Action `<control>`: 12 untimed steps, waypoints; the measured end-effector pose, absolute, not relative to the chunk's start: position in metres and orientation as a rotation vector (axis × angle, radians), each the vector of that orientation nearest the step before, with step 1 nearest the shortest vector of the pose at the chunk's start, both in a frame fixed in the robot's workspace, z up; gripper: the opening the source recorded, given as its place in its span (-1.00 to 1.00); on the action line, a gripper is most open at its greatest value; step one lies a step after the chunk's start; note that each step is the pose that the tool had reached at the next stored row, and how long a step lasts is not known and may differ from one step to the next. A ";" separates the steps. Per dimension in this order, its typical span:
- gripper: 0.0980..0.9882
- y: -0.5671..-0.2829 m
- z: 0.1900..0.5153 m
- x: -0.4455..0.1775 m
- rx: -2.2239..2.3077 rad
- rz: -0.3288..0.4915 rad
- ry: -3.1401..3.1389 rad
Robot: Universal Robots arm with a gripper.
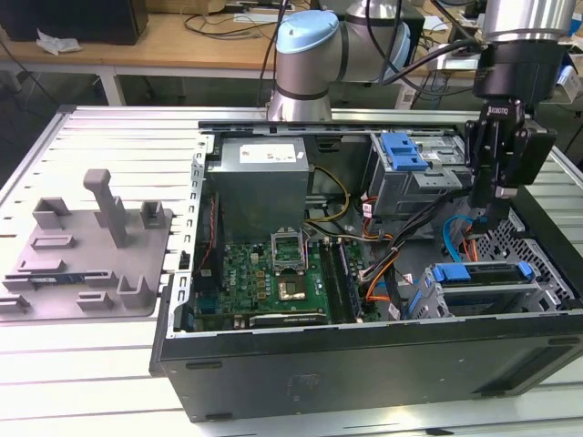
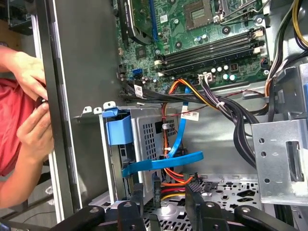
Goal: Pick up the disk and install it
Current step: 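Insert the first disk wire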
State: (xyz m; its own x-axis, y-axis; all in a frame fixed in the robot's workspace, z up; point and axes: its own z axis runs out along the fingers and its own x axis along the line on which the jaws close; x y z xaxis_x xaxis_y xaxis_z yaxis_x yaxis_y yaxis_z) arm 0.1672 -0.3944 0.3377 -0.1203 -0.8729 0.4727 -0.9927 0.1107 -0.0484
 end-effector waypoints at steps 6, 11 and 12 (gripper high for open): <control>-0.15 -0.395 0.337 0.167 1.828 0.513 -2.068; -0.15 -0.399 0.336 0.167 1.828 0.512 -2.068; -0.15 -0.399 0.336 0.167 1.828 0.512 -2.068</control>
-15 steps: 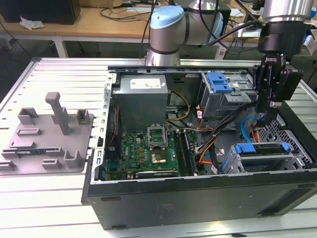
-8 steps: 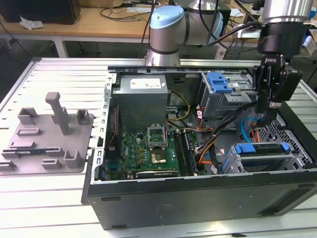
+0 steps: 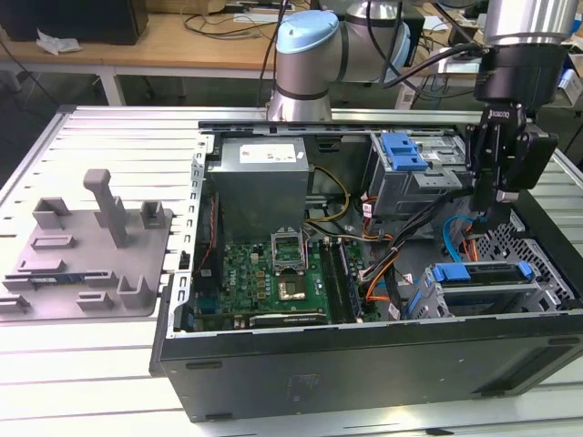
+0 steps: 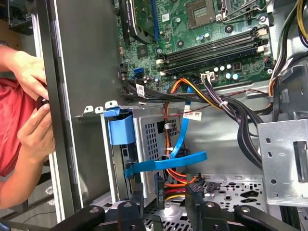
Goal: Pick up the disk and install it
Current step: 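Insert the first disk wire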
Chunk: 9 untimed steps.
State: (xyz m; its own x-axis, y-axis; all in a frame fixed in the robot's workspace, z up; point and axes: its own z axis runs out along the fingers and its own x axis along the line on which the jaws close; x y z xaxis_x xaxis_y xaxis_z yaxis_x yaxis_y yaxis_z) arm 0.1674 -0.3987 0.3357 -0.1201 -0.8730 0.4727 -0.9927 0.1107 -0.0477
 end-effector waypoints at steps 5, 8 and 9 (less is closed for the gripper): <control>-0.63 -0.399 0.334 0.168 1.828 0.511 -2.067; -0.63 -0.399 0.333 0.168 1.828 0.510 -2.067; -0.63 -0.399 0.333 0.168 1.828 0.510 -2.067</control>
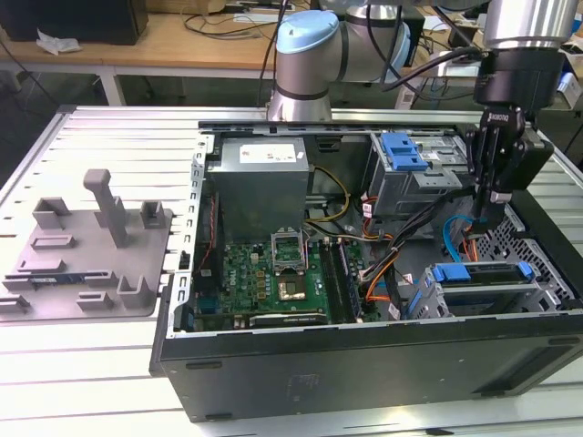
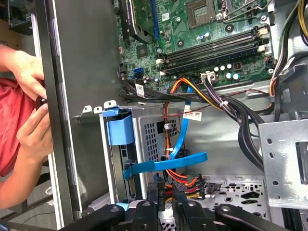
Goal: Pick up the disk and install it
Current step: 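Insert the first disk wire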
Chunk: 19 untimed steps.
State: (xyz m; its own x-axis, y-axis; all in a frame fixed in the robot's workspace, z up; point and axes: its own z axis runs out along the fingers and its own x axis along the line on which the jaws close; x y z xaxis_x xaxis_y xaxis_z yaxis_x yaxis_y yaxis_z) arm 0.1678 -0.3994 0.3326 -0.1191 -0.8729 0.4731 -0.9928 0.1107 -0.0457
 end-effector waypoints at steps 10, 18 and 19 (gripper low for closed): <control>-0.63 -0.400 0.331 0.168 1.828 0.510 -2.067; -0.85 -0.400 0.331 0.168 1.828 0.510 -2.067; -0.85 -0.400 0.331 0.168 1.828 0.510 -2.066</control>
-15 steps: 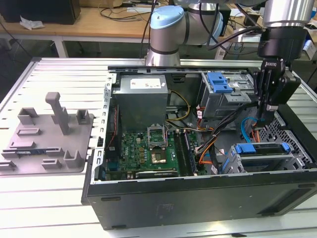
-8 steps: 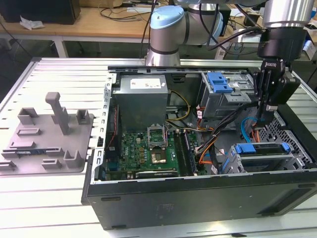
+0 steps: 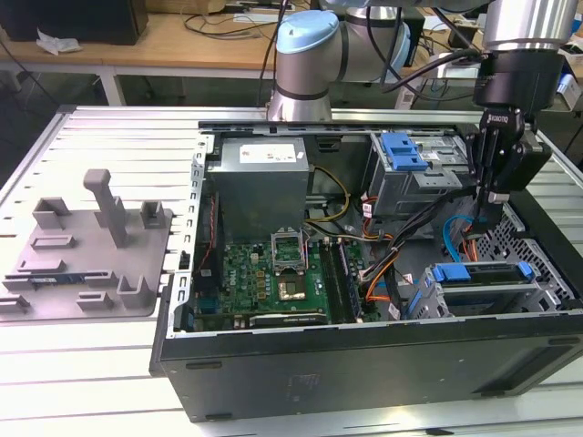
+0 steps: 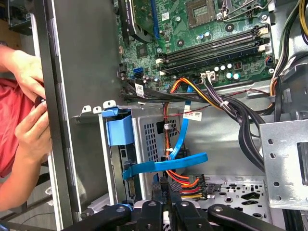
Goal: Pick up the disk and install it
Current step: 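Insert the first disk wire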
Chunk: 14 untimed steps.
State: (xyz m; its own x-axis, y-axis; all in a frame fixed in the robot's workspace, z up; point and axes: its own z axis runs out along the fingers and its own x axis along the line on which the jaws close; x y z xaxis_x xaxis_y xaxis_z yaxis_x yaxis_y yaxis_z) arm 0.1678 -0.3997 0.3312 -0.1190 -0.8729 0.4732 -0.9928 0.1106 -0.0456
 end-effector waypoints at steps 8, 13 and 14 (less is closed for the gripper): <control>-0.85 -0.406 0.334 0.168 1.837 0.495 -2.077; -0.85 -0.425 0.336 0.168 1.861 0.453 -2.103; -0.85 -0.427 0.336 0.168 1.864 0.448 -2.106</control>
State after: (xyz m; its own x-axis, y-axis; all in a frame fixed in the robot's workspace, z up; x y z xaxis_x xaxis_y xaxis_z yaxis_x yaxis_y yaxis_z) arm 0.1680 -0.4271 0.3362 -0.1190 -0.9018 0.4154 -0.9928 0.1133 -0.0383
